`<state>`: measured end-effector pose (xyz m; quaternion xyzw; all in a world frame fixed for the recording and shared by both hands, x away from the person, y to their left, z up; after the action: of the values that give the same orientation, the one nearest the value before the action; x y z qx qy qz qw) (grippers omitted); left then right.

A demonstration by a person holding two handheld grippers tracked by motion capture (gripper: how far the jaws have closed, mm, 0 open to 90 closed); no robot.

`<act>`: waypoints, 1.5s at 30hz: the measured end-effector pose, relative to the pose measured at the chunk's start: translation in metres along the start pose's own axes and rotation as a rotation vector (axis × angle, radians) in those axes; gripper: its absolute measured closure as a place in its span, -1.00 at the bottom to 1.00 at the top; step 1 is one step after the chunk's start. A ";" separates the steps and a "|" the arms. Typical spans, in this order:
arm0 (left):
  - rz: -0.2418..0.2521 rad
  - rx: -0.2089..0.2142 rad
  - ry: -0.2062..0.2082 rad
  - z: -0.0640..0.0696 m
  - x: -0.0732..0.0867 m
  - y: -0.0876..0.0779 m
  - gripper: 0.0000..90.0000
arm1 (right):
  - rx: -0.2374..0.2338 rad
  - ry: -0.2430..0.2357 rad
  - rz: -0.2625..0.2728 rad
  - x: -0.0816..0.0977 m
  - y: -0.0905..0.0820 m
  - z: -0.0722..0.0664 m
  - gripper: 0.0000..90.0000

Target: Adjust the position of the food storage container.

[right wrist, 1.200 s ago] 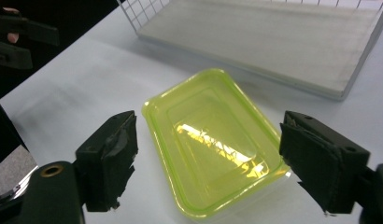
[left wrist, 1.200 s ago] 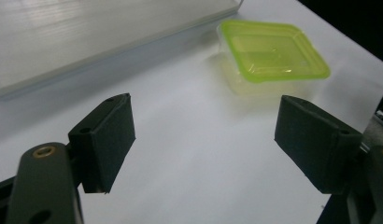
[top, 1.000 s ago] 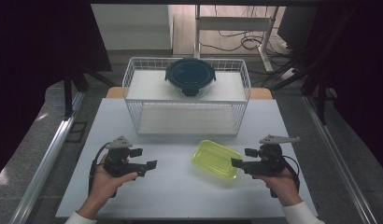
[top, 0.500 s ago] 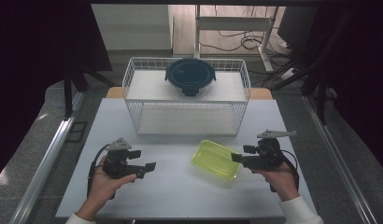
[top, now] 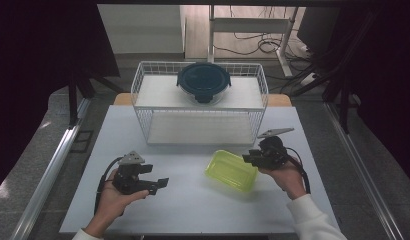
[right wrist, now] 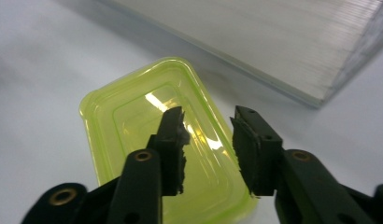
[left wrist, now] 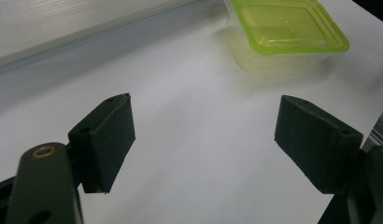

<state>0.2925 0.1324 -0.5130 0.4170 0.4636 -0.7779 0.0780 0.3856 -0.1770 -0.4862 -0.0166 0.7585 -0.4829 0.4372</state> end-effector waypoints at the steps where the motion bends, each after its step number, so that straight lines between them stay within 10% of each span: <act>1: -0.003 0.000 -0.001 0.000 0.000 0.000 -0.56 | 0.005 -0.014 -0.010 -0.003 0.004 0.000 0.49; 11: -0.011 -0.004 -0.012 -0.003 0.003 0.001 -0.56 | 0.065 -0.116 -0.114 -0.025 0.037 0.013 0.97; 20: 0.007 -0.029 -0.024 -0.007 0.004 0.000 -0.52 | 0.145 -0.232 -0.180 -0.037 0.072 0.017 0.98; 45: -0.021 -0.015 -0.028 -0.005 0.009 0.008 -0.51 | 0.039 -0.456 -0.272 -0.021 0.100 -0.025 0.98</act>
<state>0.2936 0.1348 -0.5257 0.4007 0.4726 -0.7809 0.0794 0.4211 -0.0964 -0.5435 -0.2183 0.6219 -0.5354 0.5282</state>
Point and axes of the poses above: each handheld gripper's, and its own axes: y roughly forward along the jaws, x roughly out of its underside, z roughly to its right, the point moved 8 cm from there along y, roughly forward along the jaws, and after that the axes turned 3 degrees about -x, right-handed, at the moved point
